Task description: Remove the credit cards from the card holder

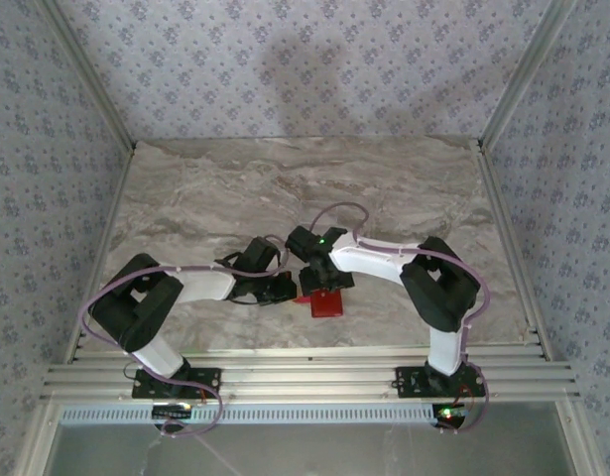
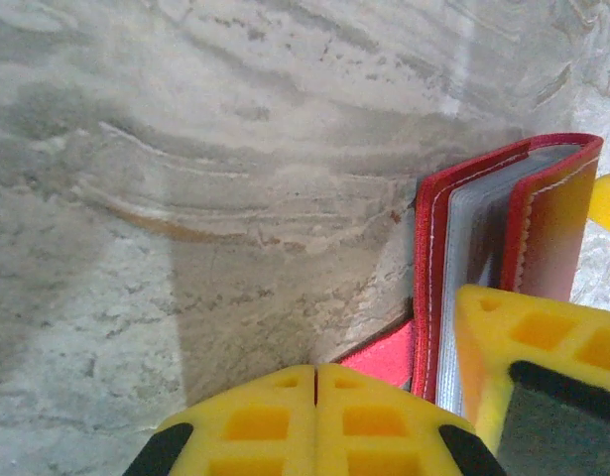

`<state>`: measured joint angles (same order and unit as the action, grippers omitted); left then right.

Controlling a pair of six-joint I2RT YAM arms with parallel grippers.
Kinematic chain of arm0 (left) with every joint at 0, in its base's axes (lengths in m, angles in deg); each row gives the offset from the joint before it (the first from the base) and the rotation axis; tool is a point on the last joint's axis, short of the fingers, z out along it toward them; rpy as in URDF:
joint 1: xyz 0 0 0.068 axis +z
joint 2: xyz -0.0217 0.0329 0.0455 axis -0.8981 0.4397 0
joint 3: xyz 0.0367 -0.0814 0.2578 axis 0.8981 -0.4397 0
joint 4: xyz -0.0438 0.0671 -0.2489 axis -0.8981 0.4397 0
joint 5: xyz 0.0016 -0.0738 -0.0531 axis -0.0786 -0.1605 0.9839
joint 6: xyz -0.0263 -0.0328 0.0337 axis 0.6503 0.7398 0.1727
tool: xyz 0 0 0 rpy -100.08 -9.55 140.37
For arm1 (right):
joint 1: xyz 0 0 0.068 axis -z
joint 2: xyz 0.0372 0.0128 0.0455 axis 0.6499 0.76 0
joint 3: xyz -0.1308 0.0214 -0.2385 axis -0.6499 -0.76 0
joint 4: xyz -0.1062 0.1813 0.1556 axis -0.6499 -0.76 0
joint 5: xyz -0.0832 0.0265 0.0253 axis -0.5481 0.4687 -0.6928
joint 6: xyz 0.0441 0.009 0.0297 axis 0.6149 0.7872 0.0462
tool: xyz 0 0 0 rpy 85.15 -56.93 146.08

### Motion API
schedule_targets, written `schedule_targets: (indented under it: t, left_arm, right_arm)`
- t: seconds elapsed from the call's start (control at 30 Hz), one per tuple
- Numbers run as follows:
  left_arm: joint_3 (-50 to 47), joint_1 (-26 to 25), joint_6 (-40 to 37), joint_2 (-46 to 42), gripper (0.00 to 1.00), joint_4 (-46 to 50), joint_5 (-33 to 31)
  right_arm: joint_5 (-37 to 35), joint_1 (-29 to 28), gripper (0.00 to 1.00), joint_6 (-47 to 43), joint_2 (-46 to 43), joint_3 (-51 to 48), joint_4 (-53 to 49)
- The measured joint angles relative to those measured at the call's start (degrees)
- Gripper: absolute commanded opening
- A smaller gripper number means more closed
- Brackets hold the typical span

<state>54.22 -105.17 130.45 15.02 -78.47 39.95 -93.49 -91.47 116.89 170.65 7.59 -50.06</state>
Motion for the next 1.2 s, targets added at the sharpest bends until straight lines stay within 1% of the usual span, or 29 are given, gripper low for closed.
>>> schedule_targets:
  t: [0.3, 0.43, 0.5, 0.63, 0.67, 0.73, 0.8, 0.83, 1.0, 1.2]
  left_arm:
    - [0.0, 0.0, 0.0, -0.1, 0.0, 0.0, -0.1]
    - [0.0, 0.0, -0.1, -0.2, 0.0, 0.3, -0.1]
    - [0.2, 0.0, -0.3, -0.2, 0.0, 0.6, -0.2]
    - [0.9, 0.0, -0.9, -0.2, 0.0, 2.1, -0.5]
    - [1.1, 0.0, -0.9, -0.3, 0.0, 2.5, -0.7]
    - [1.5, 0.0, -1.2, -0.5, 0.0, 3.7, -1.0]
    - [1.8, 0.0, -1.6, -1.3, 0.0, 5.8, -1.8]
    - [2.1, 0.0, -1.8, -1.9, 0.0, 7.1, -2.1]
    - [6.0, 0.0, -3.1, -4.8, 0.0, 13.4, -3.1]
    - [12.0, -0.6, -4.5, -7.4, 0.0, 19.4, -3.8]
  right_arm:
    - [-1.5, 1.0, 0.79, 0.3, -6.1, -1.3, -1.7]
    - [-1.4, 2.6, 0.77, 0.3, -9.8, -3.3, -1.9]
    - [-1.4, 3.5, 0.73, 0.2, -11.4, -4.7, -2.2]
    - [0.0, 5.8, 0.62, -0.5, -14.0, -7.7, -2.0]
    - [0.6, 6.4, 0.61, -0.7, -14.6, -8.4, -1.8]
    - [2.5, 7.8, 0.56, -0.8, -15.9, -10.4, -0.6]
    - [4.0, 8.8, 0.54, -1.0, -16.8, -12.0, 0.3]
    - [4.7, 9.1, 0.54, -1.1, -17.0, -12.7, 0.9]
    - [7.5, 10.2, 0.59, -1.2, -17.1, -15.8, 4.8]
    - [8.5, 10.7, 0.62, -1.8, -15.0, -17.1, 8.0]
